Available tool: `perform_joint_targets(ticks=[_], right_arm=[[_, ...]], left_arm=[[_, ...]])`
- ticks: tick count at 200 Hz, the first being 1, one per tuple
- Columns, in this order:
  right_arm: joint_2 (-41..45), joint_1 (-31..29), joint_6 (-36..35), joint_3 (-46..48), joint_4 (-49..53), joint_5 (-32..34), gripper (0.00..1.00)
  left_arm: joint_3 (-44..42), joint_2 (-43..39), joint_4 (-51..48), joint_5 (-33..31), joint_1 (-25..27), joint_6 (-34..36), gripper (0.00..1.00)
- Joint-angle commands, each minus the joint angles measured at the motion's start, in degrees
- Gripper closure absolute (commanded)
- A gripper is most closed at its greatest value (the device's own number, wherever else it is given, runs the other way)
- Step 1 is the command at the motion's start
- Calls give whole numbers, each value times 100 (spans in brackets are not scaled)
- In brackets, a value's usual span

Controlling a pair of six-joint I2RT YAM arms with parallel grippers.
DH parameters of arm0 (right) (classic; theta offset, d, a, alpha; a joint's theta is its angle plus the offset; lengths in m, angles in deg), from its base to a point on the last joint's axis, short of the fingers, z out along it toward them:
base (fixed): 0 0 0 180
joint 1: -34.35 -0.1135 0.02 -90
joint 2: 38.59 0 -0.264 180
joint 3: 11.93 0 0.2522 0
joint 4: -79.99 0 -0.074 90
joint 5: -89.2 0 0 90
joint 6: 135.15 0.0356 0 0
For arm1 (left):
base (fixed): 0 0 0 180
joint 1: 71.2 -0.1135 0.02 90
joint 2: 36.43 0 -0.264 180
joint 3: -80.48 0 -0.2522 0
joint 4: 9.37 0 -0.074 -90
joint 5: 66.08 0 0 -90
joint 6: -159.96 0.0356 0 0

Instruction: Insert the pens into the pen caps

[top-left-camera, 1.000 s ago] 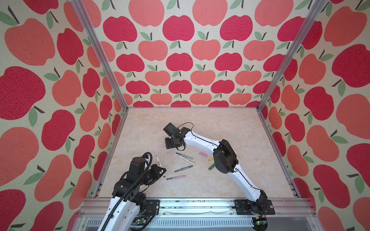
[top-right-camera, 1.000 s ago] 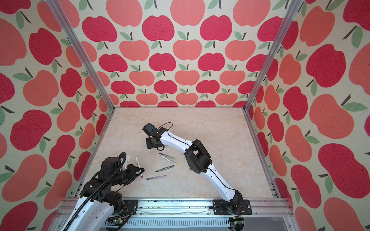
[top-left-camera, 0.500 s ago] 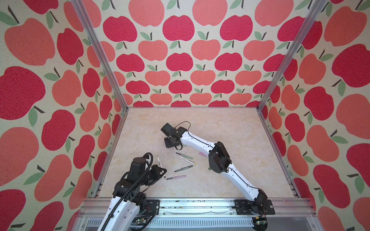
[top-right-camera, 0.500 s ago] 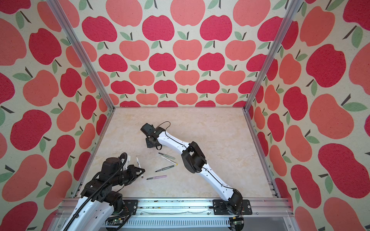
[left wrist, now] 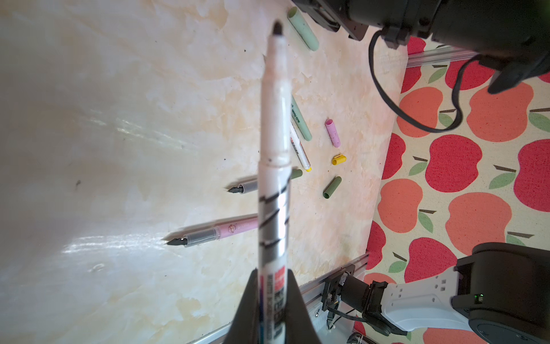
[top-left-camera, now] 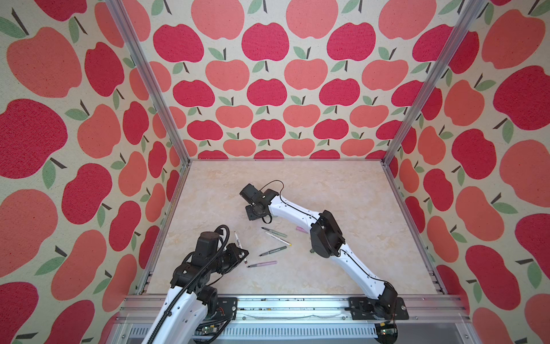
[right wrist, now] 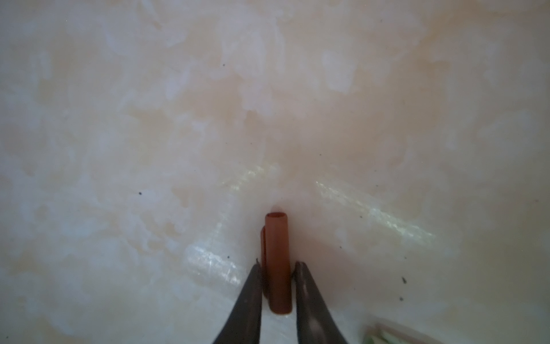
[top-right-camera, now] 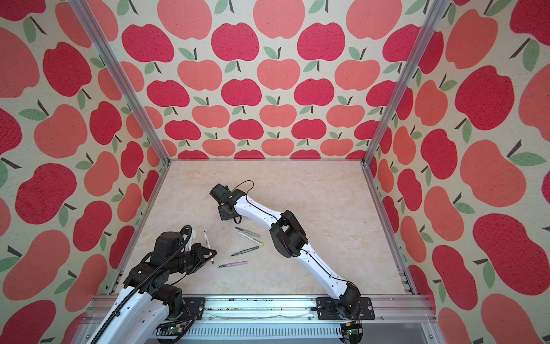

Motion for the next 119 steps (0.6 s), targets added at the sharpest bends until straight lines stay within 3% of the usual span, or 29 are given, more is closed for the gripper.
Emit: perform_joint_targets(ticks=[1, 40, 119], right_arm=[[-81, 36, -121, 211, 143, -129, 82], [43, 54, -200, 291, 134, -93, 91], [1525, 63, -296, 1773, -568, 149, 92]], left_arm=[[35, -4, 107, -44, 40, 44, 100], [27, 36, 179, -53, 56, 42, 100], [97, 362, 470, -35, 144, 112, 100]])
